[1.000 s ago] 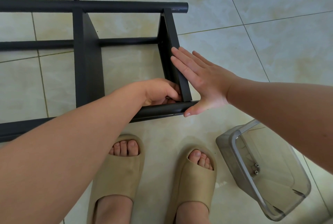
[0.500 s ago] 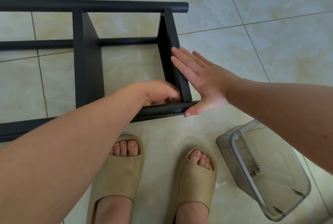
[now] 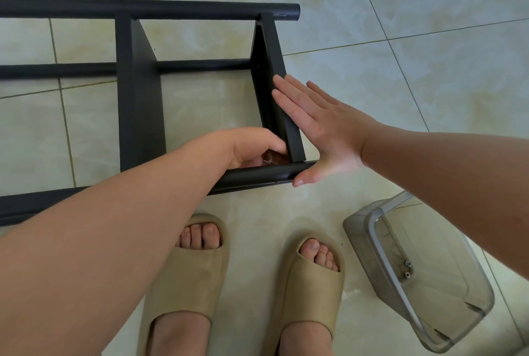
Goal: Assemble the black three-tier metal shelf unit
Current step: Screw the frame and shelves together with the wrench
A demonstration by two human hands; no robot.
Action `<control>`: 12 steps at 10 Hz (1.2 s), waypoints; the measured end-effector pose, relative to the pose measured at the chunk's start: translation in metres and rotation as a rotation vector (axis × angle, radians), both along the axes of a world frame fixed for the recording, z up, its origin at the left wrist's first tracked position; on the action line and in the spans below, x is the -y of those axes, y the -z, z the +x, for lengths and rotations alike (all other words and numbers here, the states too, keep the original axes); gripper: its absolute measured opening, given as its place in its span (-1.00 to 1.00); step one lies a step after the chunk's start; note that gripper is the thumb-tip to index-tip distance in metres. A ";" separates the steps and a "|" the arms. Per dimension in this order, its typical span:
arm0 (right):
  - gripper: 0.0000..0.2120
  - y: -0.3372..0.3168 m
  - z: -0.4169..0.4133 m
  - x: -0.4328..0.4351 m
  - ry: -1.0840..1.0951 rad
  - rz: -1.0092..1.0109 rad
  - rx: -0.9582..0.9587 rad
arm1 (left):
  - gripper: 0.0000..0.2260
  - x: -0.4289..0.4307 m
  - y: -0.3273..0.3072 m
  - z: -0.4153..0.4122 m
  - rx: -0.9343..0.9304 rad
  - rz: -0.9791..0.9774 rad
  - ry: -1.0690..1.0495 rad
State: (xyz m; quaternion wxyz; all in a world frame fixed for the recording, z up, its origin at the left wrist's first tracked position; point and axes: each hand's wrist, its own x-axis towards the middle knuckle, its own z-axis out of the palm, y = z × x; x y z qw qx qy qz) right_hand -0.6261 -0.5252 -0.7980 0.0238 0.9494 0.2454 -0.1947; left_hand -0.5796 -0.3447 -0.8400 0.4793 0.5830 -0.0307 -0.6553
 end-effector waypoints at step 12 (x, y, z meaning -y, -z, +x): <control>0.34 0.000 0.000 0.000 0.004 0.008 -0.003 | -0.85 -0.001 0.005 0.000 0.061 -0.079 -0.053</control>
